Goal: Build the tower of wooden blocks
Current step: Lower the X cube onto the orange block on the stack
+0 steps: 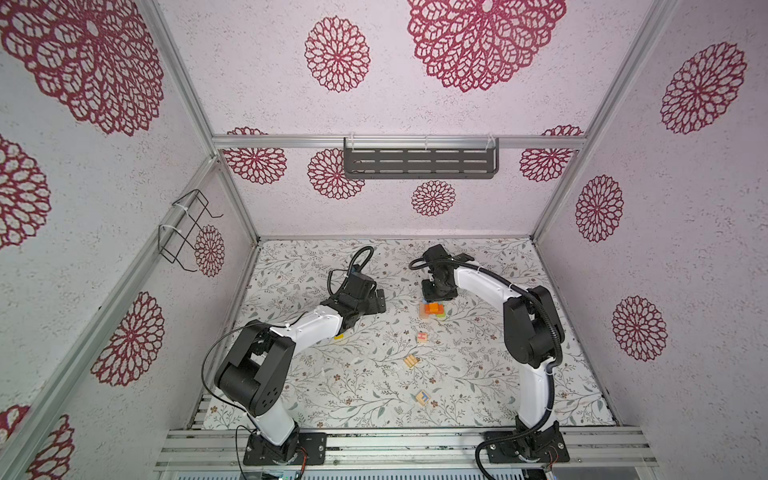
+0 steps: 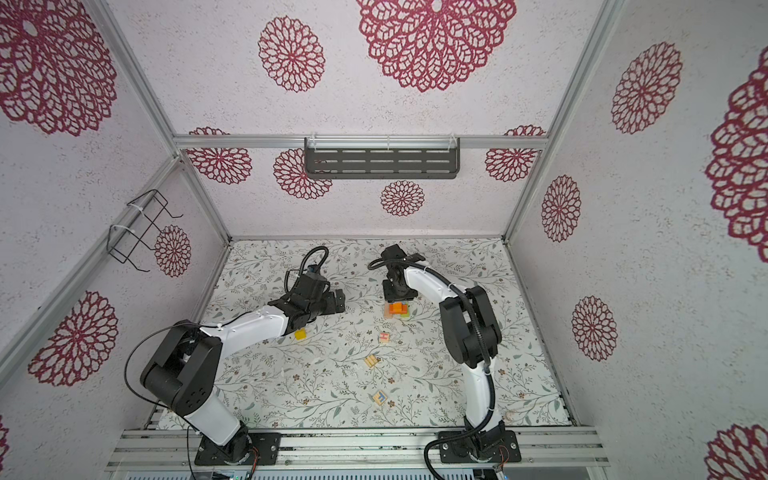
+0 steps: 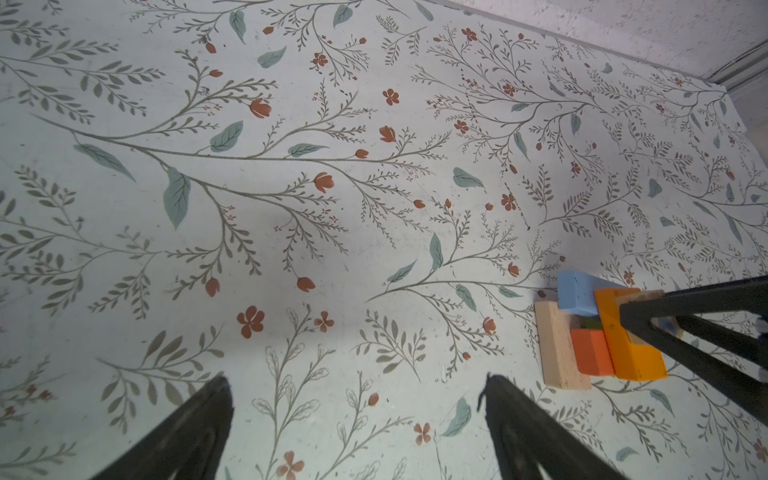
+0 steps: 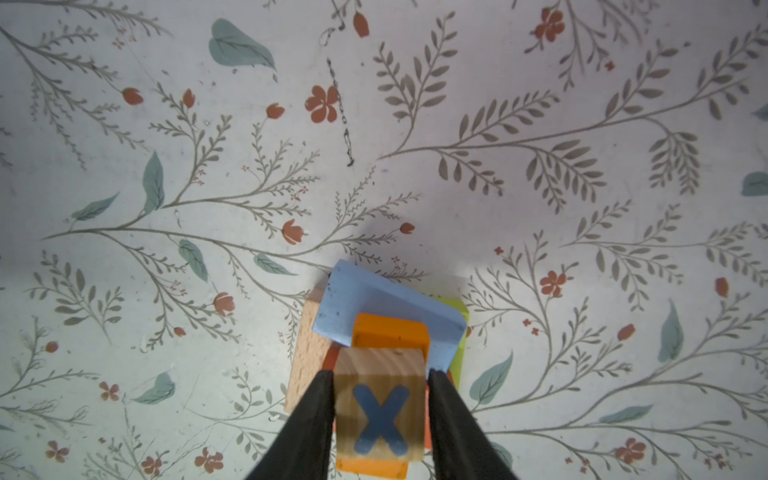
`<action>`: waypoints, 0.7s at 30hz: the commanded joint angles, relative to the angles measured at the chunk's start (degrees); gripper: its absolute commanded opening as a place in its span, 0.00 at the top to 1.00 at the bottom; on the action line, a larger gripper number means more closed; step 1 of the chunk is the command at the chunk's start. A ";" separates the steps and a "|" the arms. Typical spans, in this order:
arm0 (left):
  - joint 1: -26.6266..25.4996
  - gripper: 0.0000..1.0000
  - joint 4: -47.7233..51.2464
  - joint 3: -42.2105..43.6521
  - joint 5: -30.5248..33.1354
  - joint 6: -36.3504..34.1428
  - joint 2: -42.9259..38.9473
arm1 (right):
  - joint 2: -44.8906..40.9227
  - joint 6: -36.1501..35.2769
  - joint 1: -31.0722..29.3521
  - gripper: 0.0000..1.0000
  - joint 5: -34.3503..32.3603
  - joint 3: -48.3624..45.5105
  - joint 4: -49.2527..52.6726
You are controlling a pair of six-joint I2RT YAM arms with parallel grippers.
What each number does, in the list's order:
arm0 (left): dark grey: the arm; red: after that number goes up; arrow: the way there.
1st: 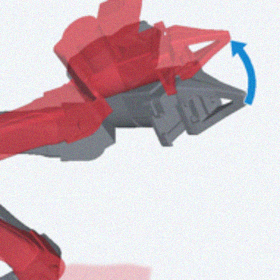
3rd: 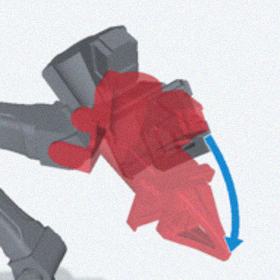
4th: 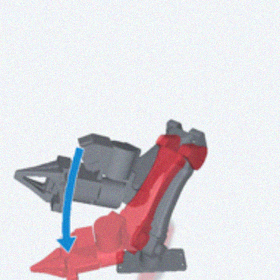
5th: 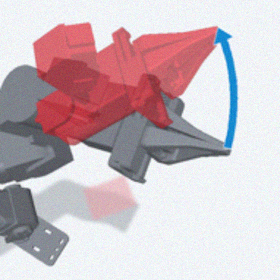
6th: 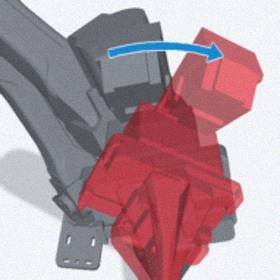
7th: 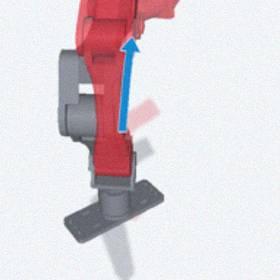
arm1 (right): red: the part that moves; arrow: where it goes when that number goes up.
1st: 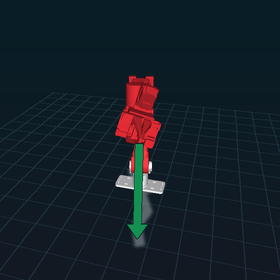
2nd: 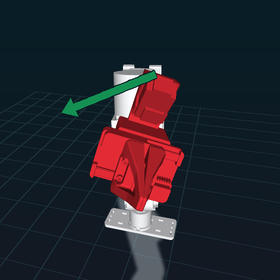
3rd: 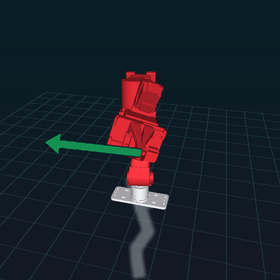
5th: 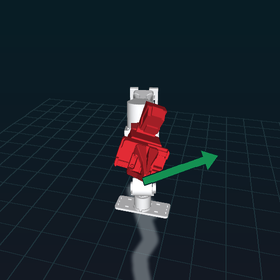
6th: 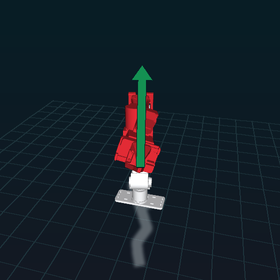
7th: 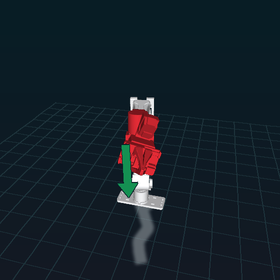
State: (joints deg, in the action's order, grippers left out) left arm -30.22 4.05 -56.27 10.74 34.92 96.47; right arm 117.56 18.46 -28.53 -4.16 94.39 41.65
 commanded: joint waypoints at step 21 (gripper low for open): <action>0.63 0.03 -0.65 0.54 0.03 0.15 0.04 | 0.39 0.61 0.50 0.66 0.03 2.98 0.67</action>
State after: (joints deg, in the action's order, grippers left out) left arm -30.04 4.01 -56.27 10.76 34.92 96.47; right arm 117.75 18.61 -28.51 -4.19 95.59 41.74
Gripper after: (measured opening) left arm 0.974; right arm 0.339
